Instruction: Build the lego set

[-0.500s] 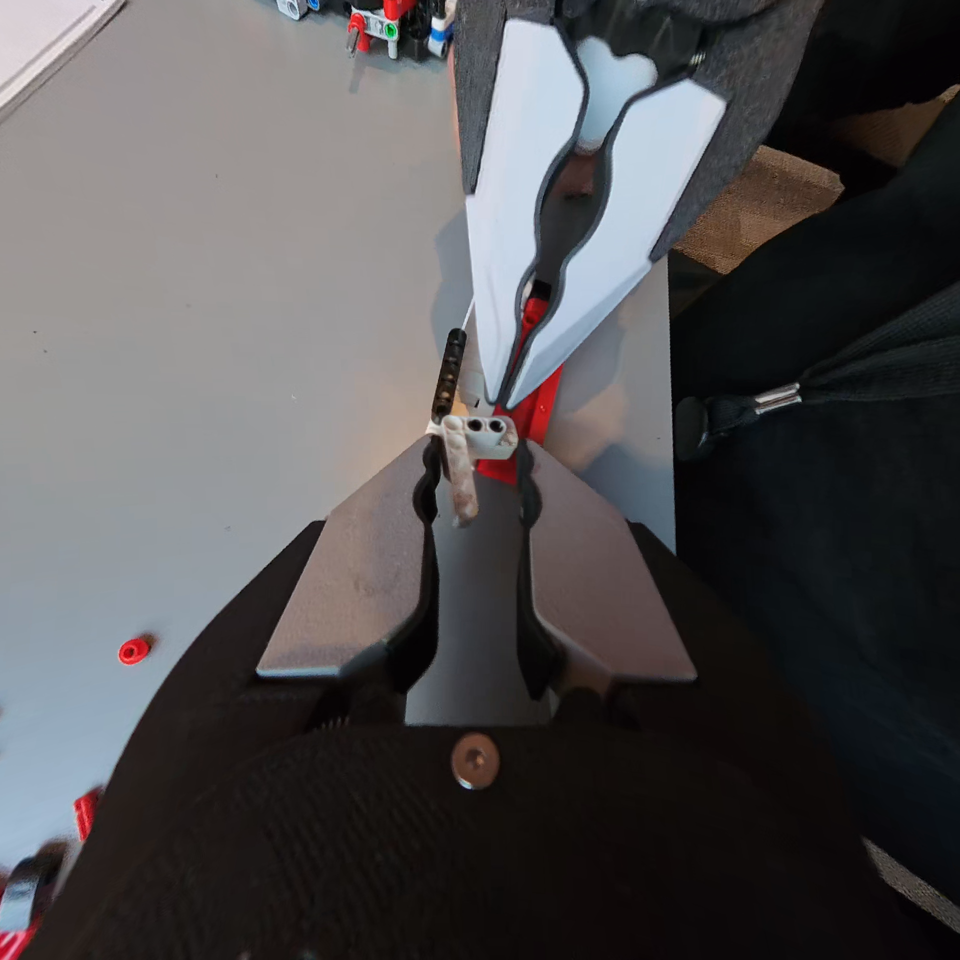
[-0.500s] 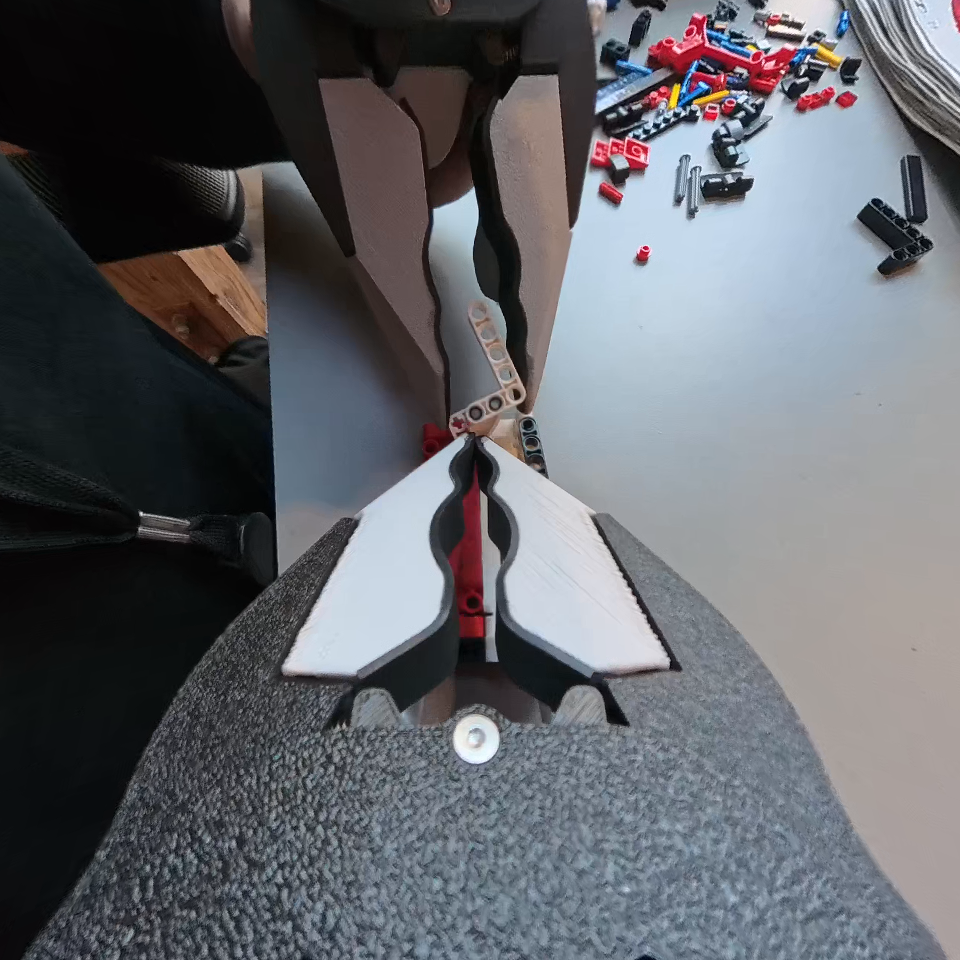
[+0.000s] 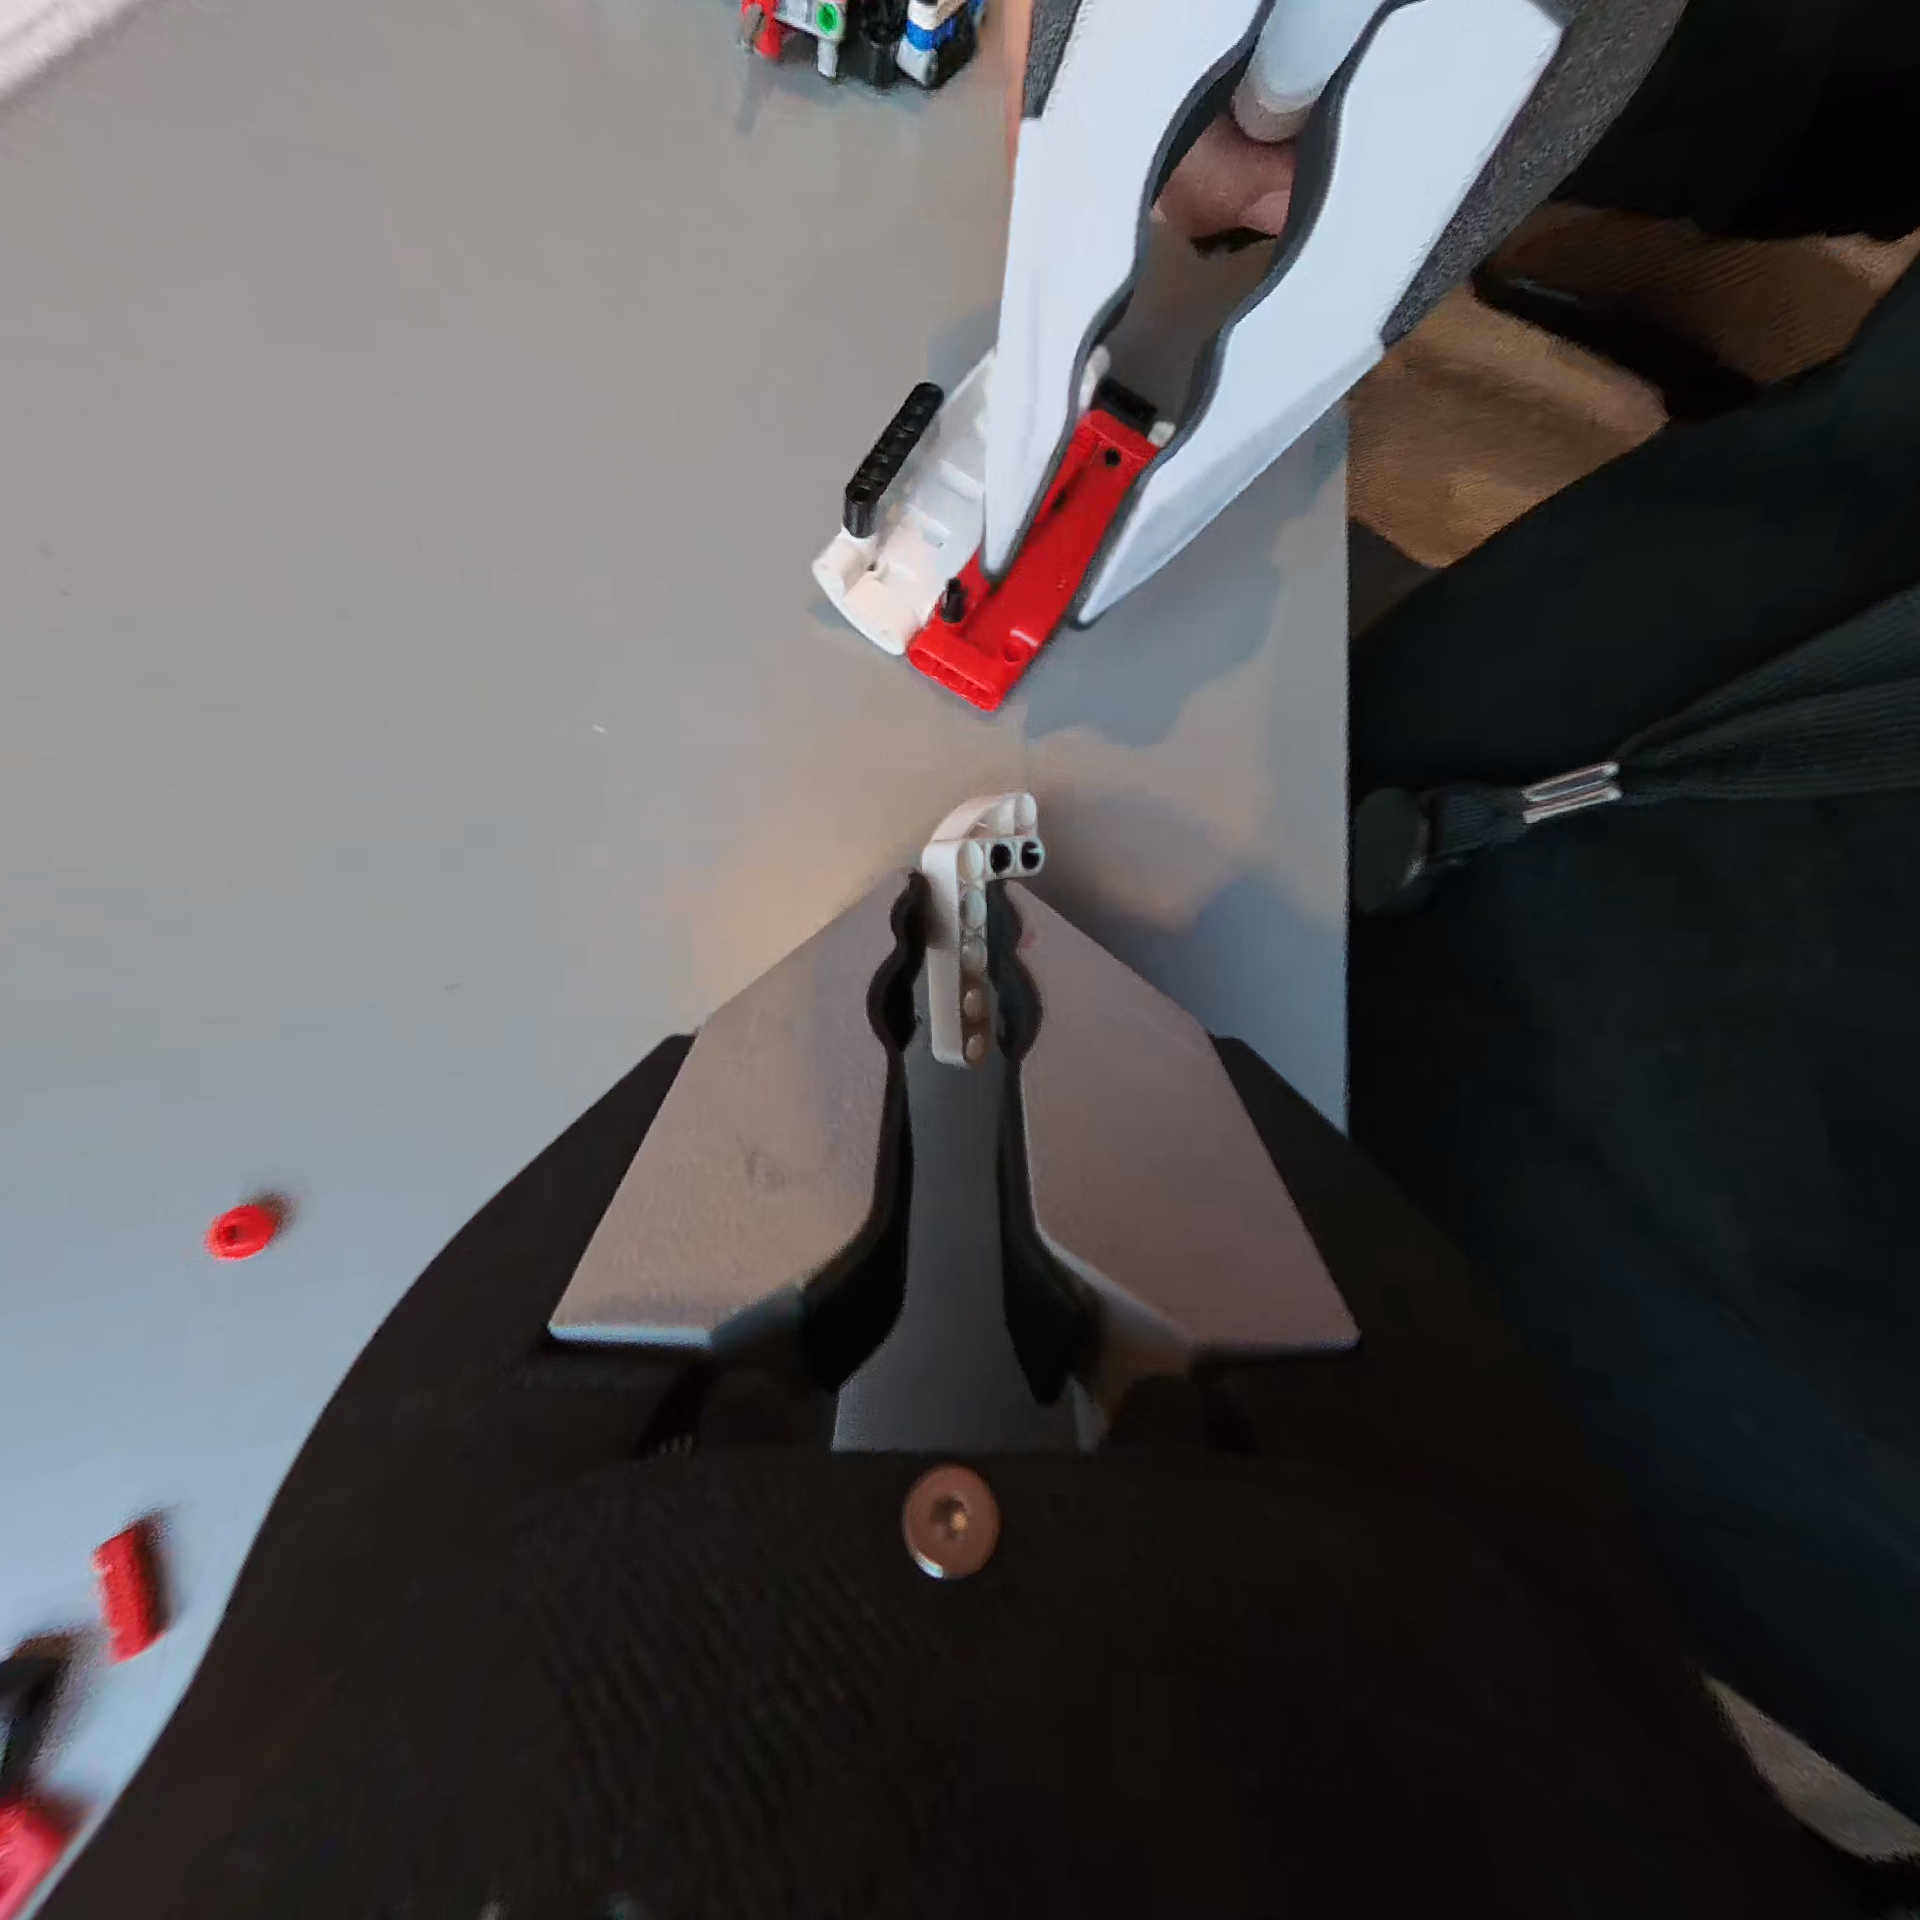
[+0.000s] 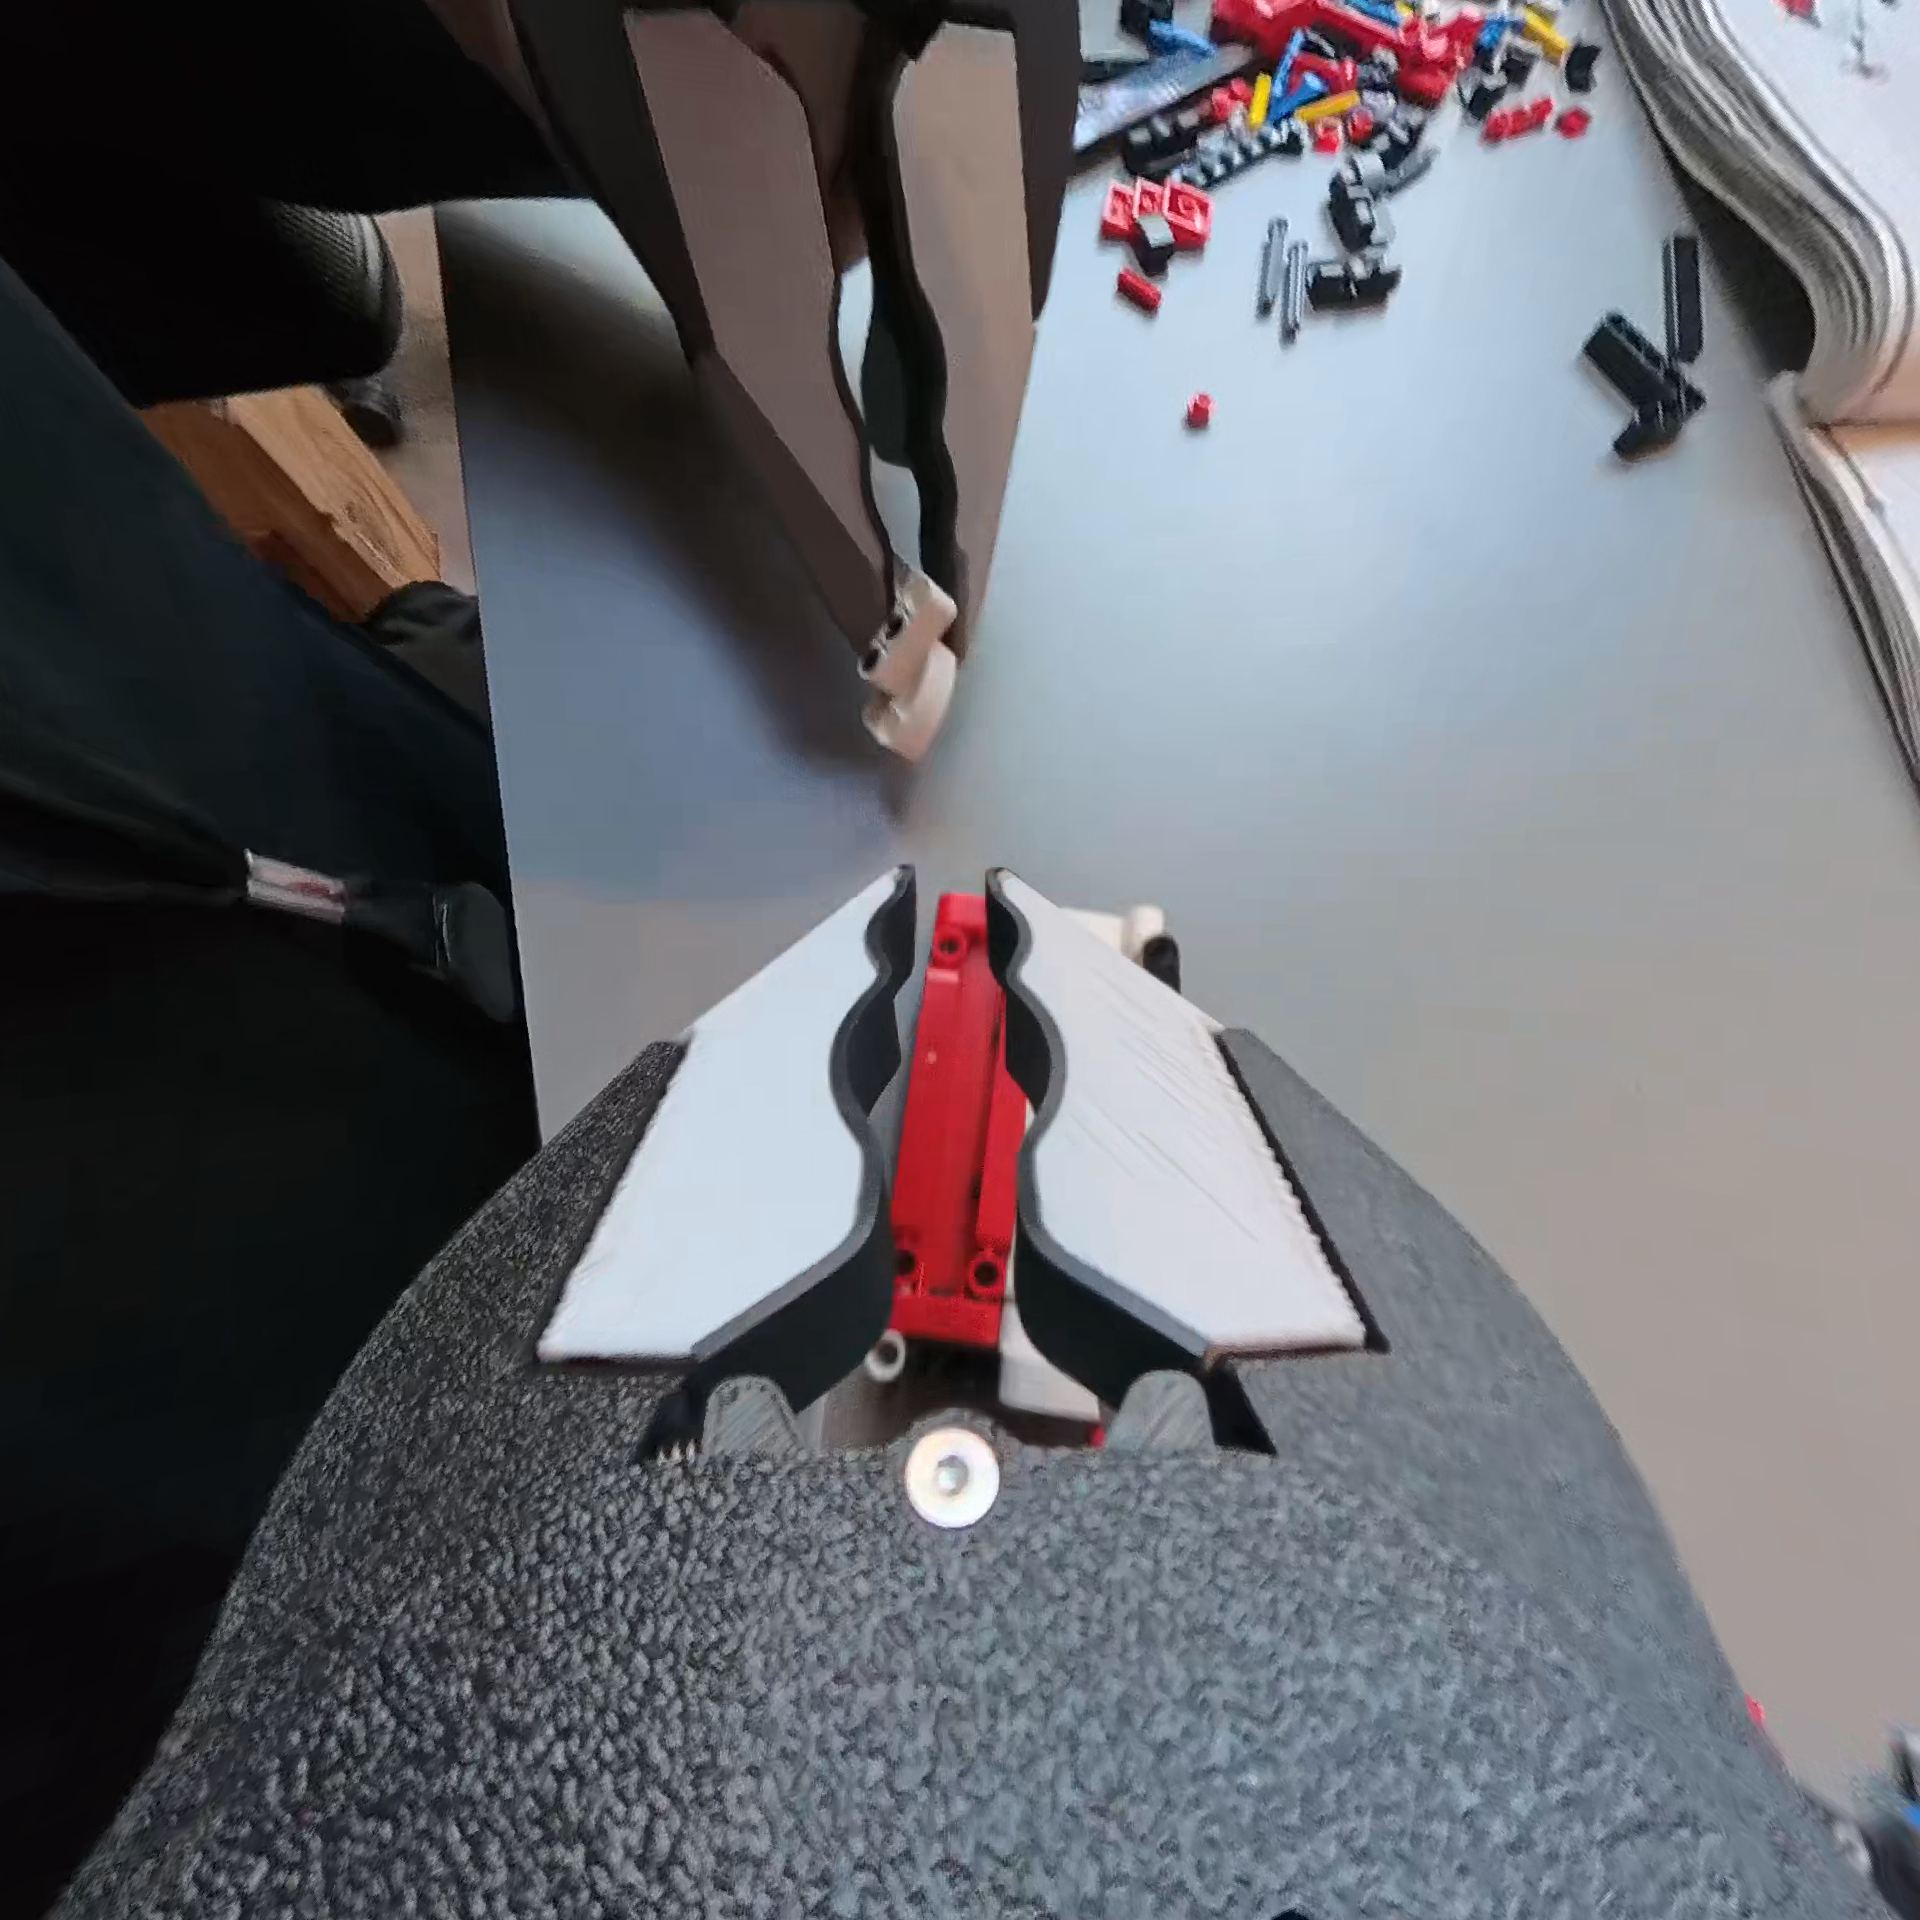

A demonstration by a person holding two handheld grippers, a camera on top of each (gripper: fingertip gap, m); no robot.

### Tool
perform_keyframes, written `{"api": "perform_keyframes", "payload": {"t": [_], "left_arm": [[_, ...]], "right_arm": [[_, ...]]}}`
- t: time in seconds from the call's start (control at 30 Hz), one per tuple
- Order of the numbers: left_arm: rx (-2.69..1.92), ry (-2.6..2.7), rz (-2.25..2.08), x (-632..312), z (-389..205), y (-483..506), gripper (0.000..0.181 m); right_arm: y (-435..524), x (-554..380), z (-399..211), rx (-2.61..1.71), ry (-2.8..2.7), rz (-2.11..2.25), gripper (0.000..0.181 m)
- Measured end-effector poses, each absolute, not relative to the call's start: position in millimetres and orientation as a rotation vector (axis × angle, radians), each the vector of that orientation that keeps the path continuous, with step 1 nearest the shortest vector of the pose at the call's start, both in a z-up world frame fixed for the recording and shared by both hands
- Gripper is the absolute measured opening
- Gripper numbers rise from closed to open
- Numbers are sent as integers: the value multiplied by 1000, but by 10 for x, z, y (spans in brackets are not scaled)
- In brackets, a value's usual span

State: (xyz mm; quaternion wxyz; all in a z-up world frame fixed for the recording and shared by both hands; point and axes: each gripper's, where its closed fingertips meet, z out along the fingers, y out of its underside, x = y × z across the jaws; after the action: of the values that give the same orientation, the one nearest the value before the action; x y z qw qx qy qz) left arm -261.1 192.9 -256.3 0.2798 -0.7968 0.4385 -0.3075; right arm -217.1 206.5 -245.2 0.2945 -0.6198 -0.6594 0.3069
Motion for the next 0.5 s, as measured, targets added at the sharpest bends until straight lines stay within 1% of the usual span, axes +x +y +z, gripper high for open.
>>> {"api": "perform_keyframes", "payload": {"t": [0.07,0.2,0.33,0.37,0.47,0.5], "left_arm": [[-2207,1148,-910,-2574,-2611,1918,8],[-2271,1183,-886,-2538,-2688,1930,8],[-2264,1206,-847,-2523,-2690,1926,8],[-2269,1202,-848,-2527,-2683,1920,12],[-2287,1192,-822,-2577,-2676,1915,18],[-2294,1189,-811,-2598,-2675,1911,19]], "right_arm": [[2060,-2095,-2490,-1636,-1780,755,15],[2131,-1906,-2537,-1630,-1801,588,16],[2171,-1843,-2609,-1654,-1792,550,25],[2171,-1865,-2619,-1636,-1799,542,26],[2117,-1951,-2641,-1560,-1859,548,3],[2106,-1976,-2644,-1535,-1877,547,0]]}}
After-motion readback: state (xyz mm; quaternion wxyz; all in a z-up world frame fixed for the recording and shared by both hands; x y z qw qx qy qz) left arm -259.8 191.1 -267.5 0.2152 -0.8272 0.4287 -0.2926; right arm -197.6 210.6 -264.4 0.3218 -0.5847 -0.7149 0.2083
